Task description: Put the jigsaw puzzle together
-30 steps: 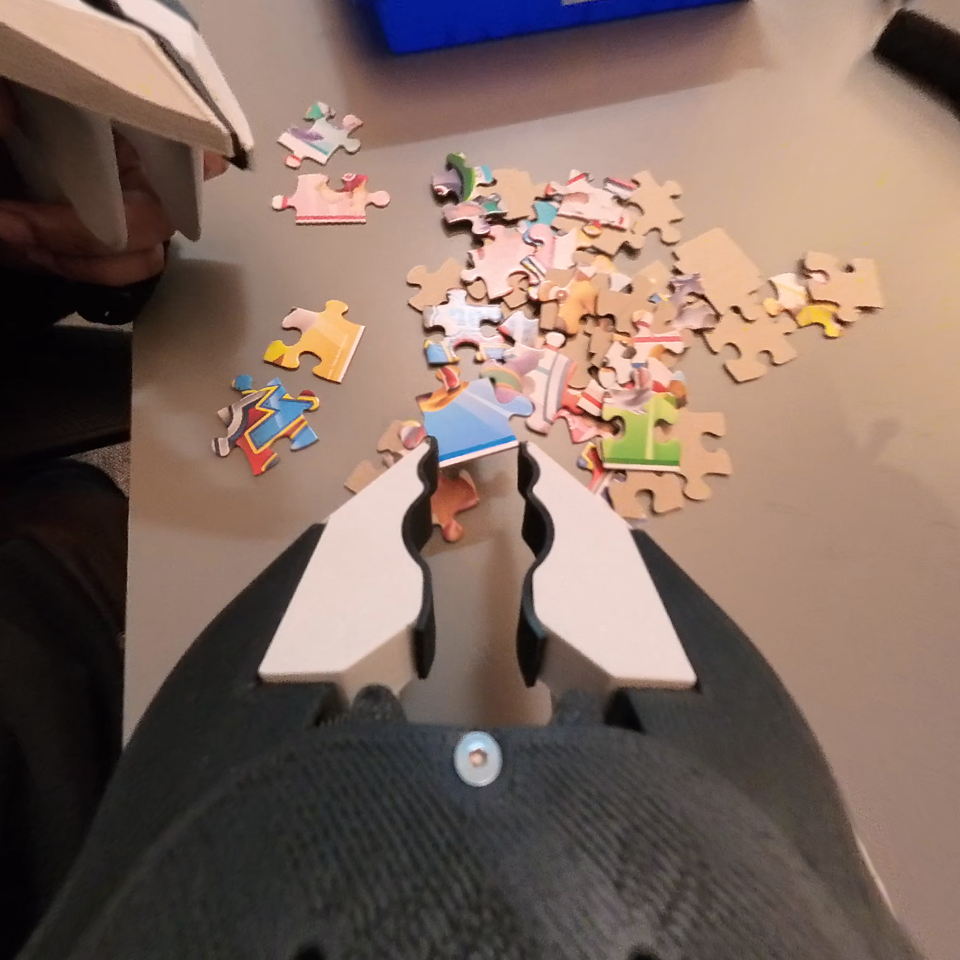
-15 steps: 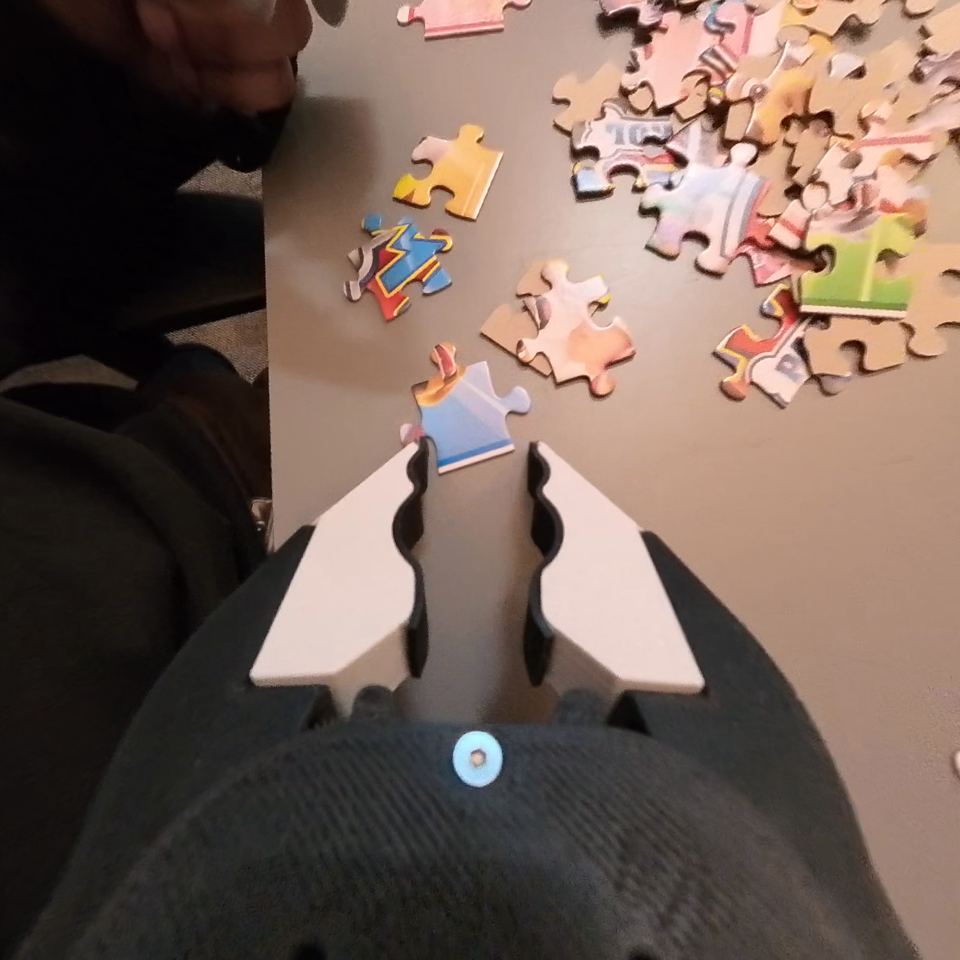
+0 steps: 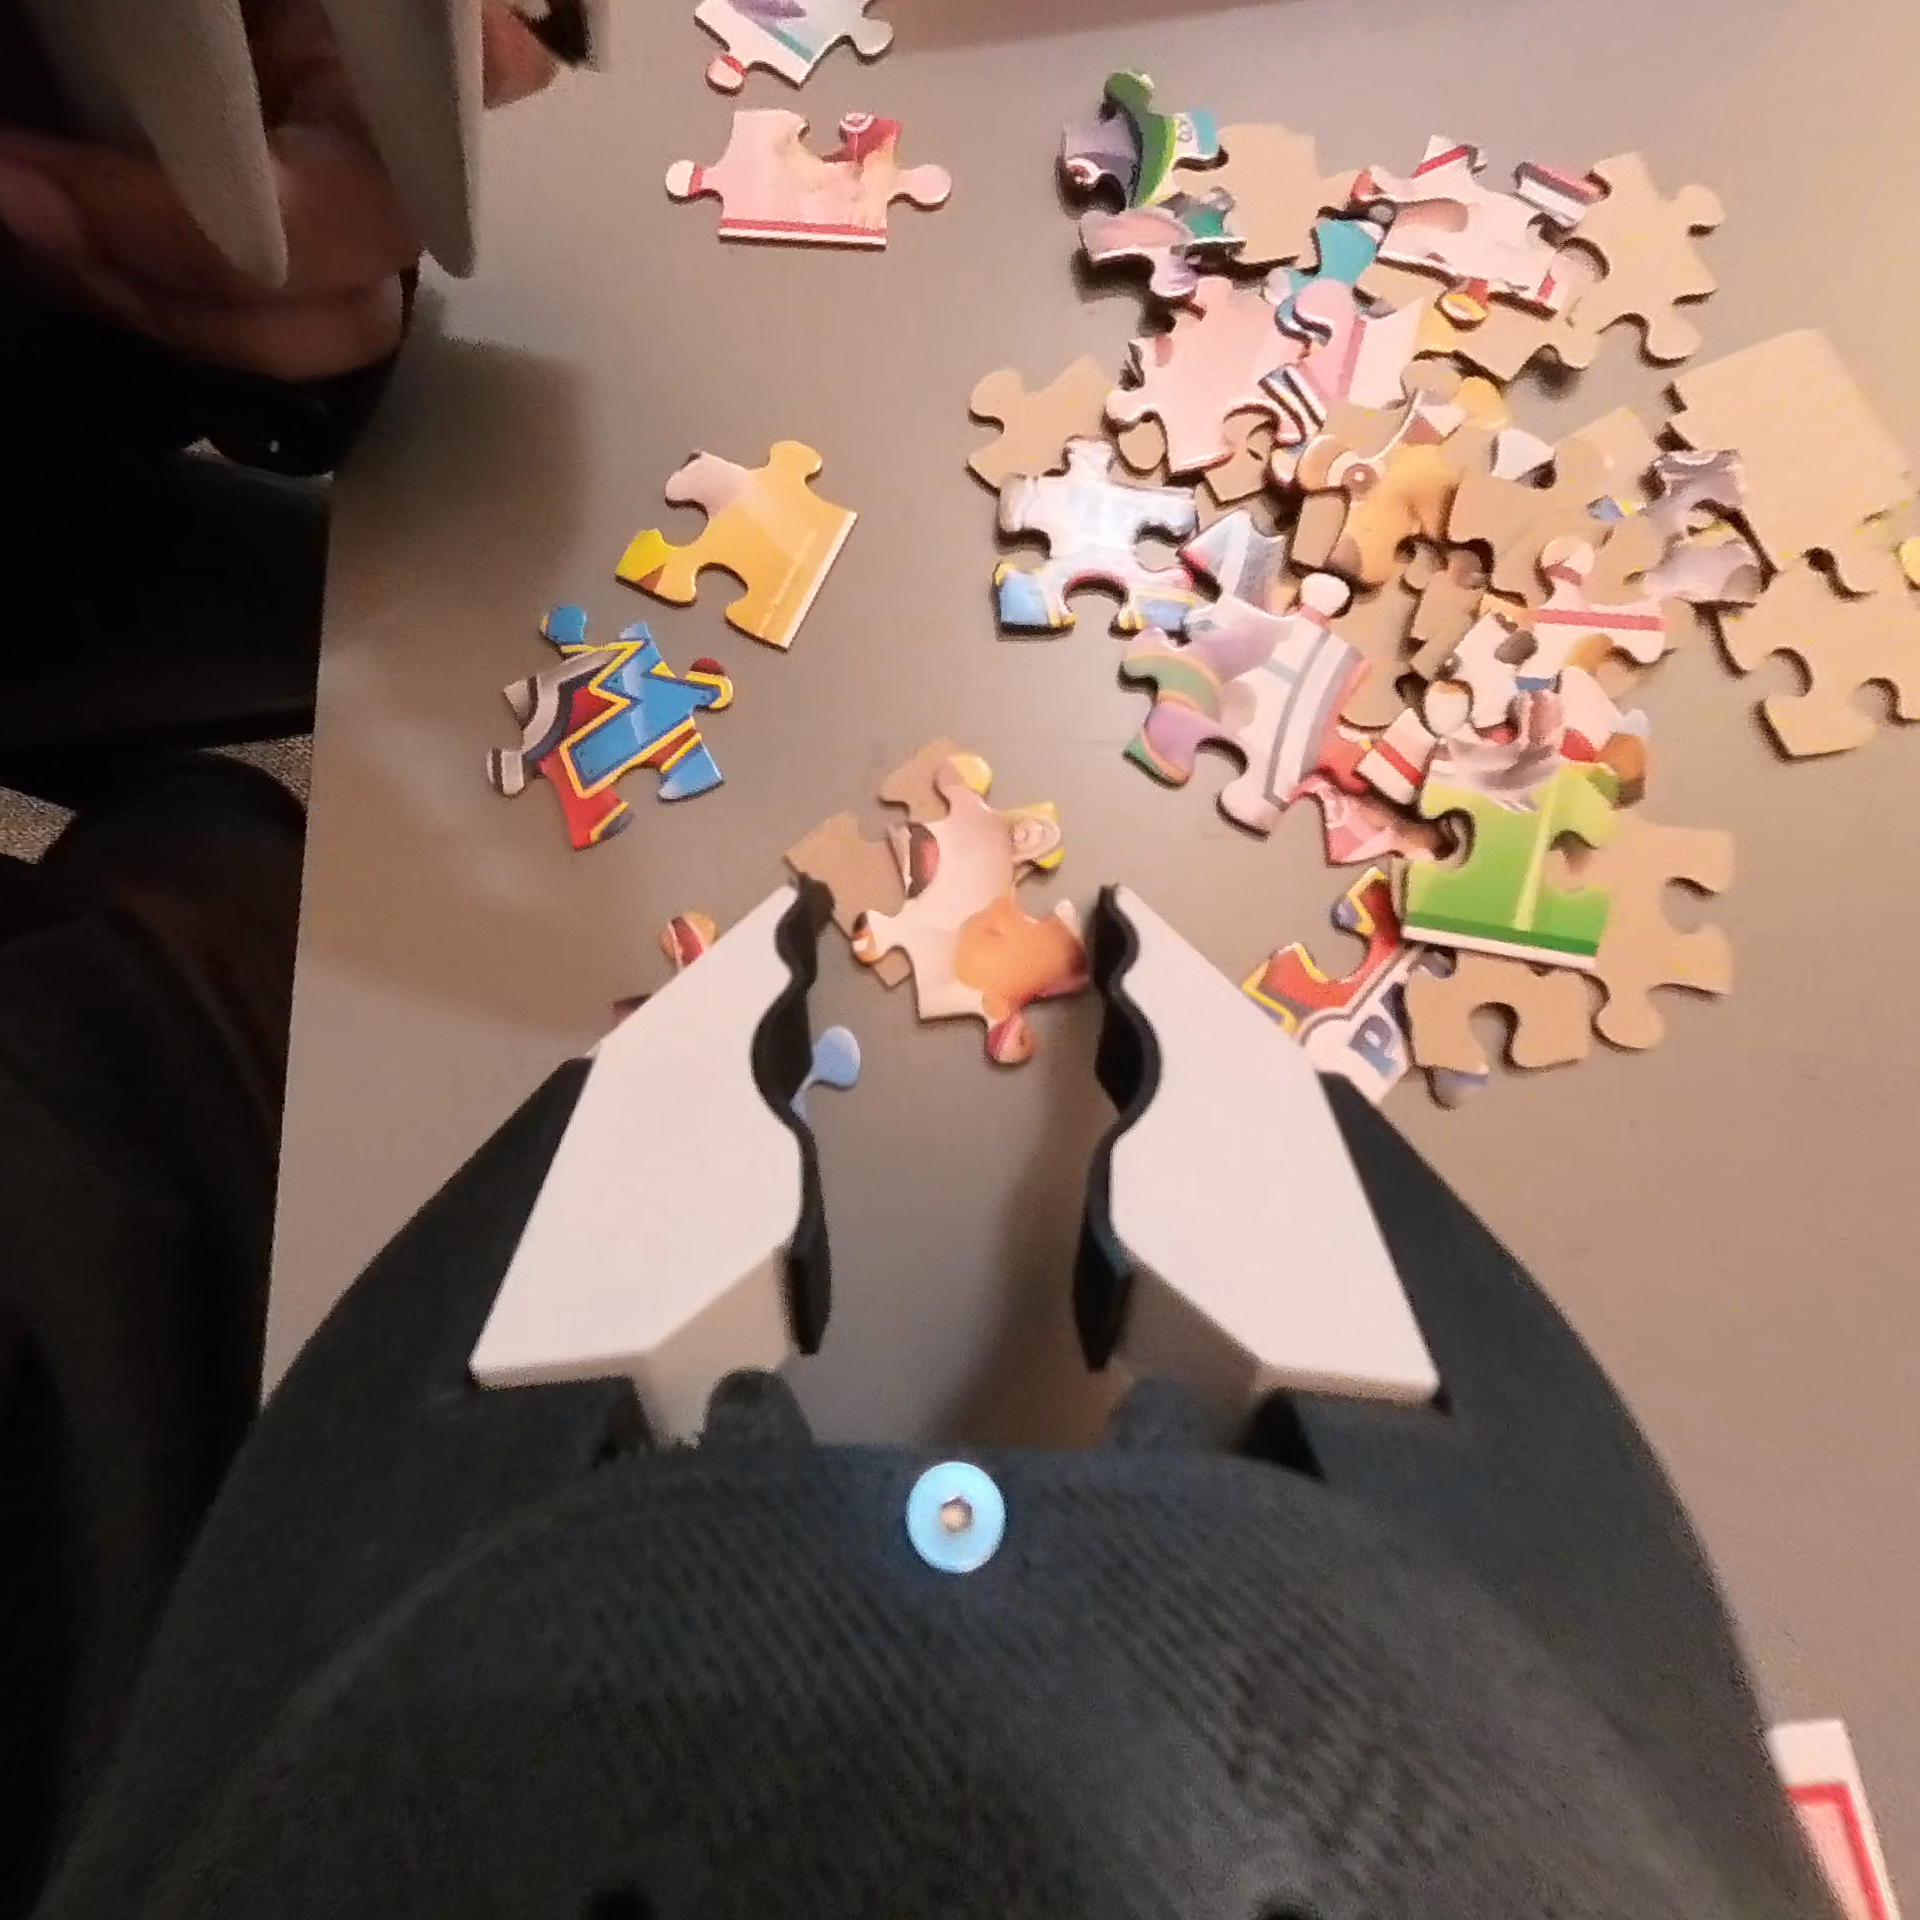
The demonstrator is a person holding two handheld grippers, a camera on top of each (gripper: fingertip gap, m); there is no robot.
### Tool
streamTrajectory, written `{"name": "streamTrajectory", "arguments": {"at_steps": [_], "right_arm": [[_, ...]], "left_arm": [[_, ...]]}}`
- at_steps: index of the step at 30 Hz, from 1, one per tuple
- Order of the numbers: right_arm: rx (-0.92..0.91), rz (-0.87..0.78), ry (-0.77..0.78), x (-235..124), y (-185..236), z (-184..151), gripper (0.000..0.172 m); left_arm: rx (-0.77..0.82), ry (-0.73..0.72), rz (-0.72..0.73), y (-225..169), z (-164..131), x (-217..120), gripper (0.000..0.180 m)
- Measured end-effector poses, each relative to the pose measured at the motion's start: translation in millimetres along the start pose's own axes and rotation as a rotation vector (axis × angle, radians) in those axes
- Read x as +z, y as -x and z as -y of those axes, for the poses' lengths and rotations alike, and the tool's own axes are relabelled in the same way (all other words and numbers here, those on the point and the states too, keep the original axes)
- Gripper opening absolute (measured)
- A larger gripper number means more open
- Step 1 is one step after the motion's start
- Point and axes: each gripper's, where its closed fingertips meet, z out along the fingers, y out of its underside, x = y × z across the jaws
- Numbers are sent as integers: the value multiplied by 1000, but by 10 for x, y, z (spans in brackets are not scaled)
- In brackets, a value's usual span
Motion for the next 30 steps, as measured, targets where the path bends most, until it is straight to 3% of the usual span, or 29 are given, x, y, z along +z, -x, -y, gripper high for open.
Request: {"name": "streamTrajectory", "arguments": {"at_steps": [4,8,10,13,16,19,21,30], "right_arm": [[-11,-7,-4,-4,-5,33,26],[-4,-10,-55,-74,-8,112,13],[13,-9,-79,-115,-33,142,15],[25,-8,-59,-94,-70,95,39],[8,-1,-8,-6,-48,2,46],[-3,-12,-4,8,-34,14,44],[-14,-12,8,3,-17,11,29],[-18,-60,-15,-148,-47,25,29]], "left_arm": [[-17,-11,-12,4,14,-13,0],[-25,-19,-14,15,26,-33,0],[-25,-21,-12,20,31,-39,0],[-29,-20,-14,20,28,-37,0],[-31,-20,-16,18,27,-34,0],[-32,-21,-15,19,28,-35,0],[-32,-20,-14,21,28,-34,0],[-33,-21,-17,18,29,-35,0]]}}
